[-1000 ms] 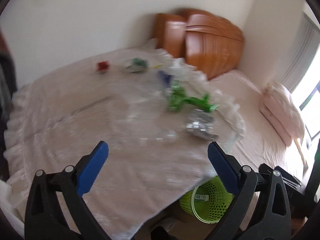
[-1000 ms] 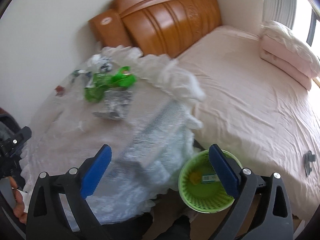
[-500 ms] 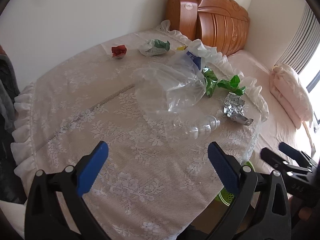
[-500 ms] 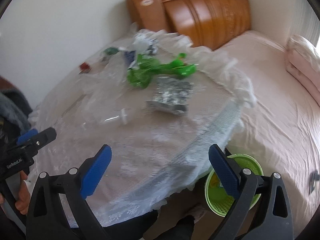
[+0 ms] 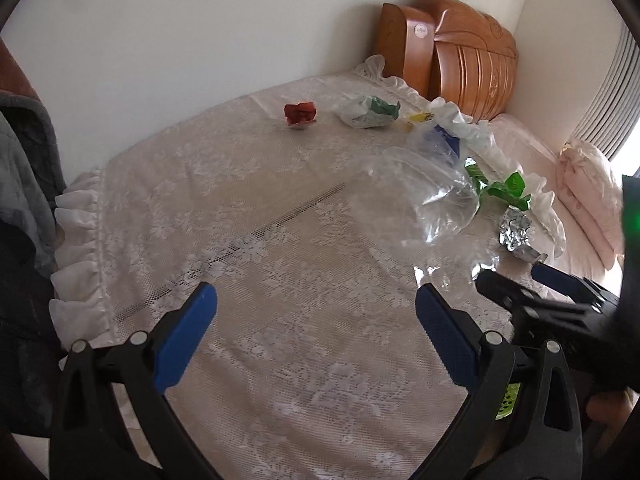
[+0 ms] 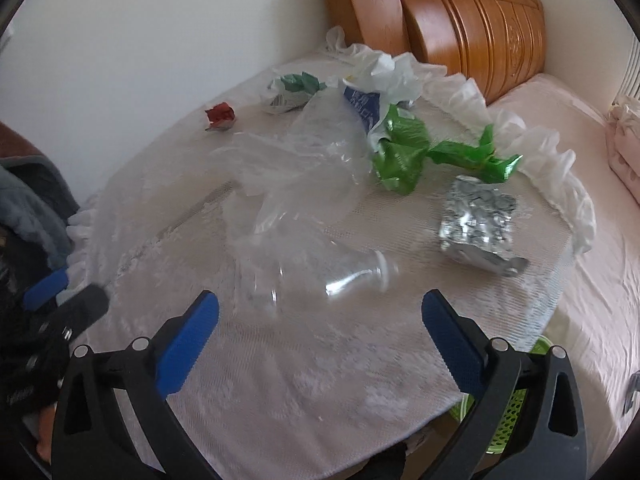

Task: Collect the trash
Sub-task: 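Move both tools back over the table toward the clear bottle and bag, then grasp the clear plastic bottle with the right tool while the left tool grasps the plastic bag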

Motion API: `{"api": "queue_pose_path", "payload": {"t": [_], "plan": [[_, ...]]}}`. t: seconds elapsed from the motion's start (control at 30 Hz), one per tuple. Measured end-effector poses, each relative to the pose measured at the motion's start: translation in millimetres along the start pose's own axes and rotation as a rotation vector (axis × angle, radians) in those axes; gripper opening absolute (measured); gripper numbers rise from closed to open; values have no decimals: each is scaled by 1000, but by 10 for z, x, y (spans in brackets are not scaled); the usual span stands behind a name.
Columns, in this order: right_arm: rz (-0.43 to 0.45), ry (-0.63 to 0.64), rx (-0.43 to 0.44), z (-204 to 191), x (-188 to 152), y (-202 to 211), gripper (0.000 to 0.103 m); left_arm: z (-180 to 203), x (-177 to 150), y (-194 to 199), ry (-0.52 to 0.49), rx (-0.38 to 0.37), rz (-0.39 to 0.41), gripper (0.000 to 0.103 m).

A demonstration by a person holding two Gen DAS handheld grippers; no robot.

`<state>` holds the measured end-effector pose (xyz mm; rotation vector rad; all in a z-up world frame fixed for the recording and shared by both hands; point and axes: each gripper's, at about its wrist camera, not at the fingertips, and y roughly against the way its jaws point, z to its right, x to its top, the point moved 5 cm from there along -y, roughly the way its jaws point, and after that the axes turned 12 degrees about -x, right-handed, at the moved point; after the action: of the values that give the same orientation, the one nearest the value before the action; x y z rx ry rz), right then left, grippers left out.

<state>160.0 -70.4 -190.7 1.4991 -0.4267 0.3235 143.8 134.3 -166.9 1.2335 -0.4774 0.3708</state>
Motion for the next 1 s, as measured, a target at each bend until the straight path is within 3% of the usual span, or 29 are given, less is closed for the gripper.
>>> {"api": "queue_pose_path", "payload": {"t": [0.17,0.77,1.0], "plan": [[-25,15,-33,-51,23,-169,101,-89,-31,-37,5,-7,-11,95],[-100,0,5,-38,34,-598,101,-214,-90,-106,37,-20,-30,95],[-118,-9,36,31,39,-625,62,-198,-69,-161,35,-16,-34,95]]}}
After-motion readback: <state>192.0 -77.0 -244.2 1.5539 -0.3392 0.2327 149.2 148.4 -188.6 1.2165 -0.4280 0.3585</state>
